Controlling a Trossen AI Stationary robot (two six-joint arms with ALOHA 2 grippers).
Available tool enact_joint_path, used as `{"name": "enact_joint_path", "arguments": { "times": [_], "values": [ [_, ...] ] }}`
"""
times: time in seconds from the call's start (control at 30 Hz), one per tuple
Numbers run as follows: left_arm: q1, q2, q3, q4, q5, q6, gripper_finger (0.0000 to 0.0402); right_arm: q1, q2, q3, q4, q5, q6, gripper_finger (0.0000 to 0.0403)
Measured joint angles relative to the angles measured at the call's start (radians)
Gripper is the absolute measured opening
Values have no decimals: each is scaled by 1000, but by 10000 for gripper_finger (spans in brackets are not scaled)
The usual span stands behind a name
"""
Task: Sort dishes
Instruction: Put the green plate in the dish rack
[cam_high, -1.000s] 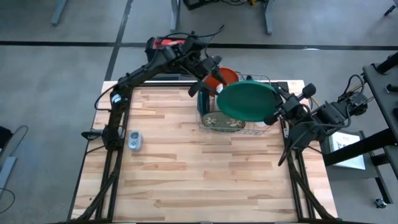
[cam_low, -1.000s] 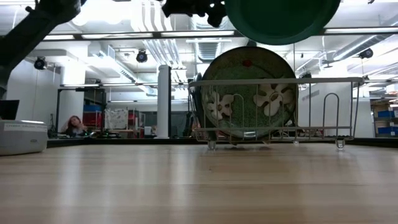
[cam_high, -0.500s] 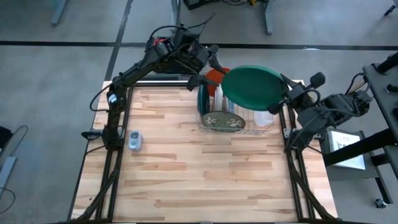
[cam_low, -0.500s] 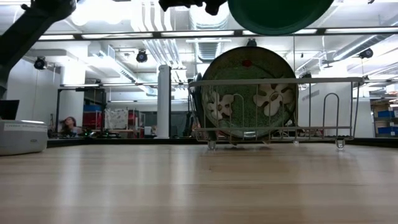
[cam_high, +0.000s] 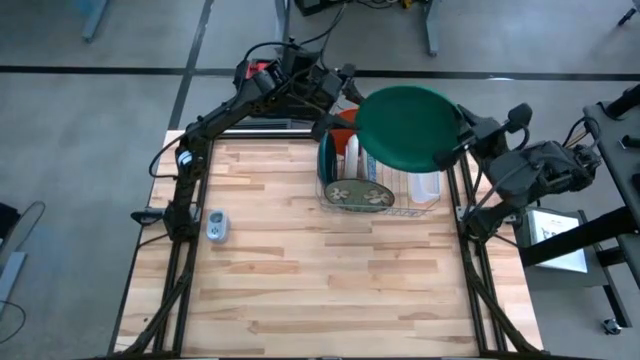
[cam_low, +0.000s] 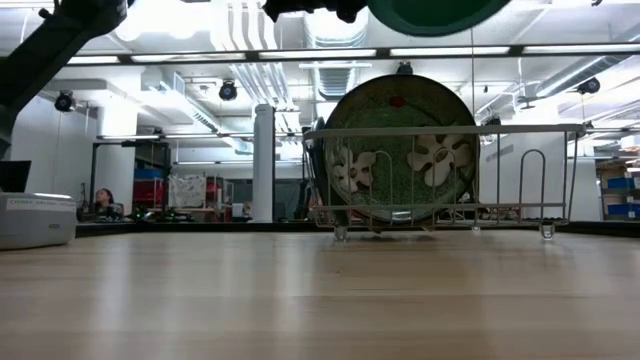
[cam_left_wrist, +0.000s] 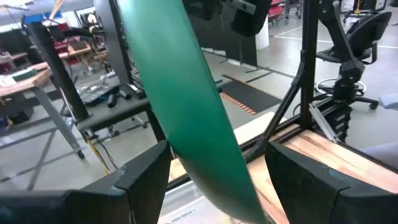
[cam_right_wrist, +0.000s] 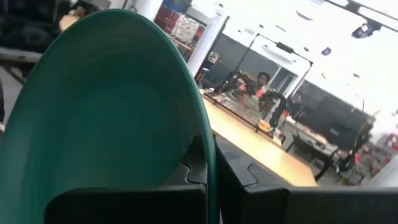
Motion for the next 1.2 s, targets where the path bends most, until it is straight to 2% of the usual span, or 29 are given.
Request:
{"name": "enact_joint_path", "arguments": {
  "times": [0.2,0.33,0.47,0.57,0.87,1.2],
  "values": [
    [4,0,0,29,-2,-4,223,-19,7,23,108,-4,-4,0],
    [9,0,0,21,-10,-27,161,-20,10,24,147,-54,-9,0],
    [13,0,-1,17,-57,-66,91,-19,25,23,152,-60,-10,10],
    [18,0,-1,26,-114,-96,62,-19,27,22,156,-85,6,28],
    [32,-1,-1,65,-85,-231,50,-15,27,22,157,-158,77,92],
    [61,-2,0,237,22,-412,49,26,20,22,153,-162,166,200]
  ]
}}
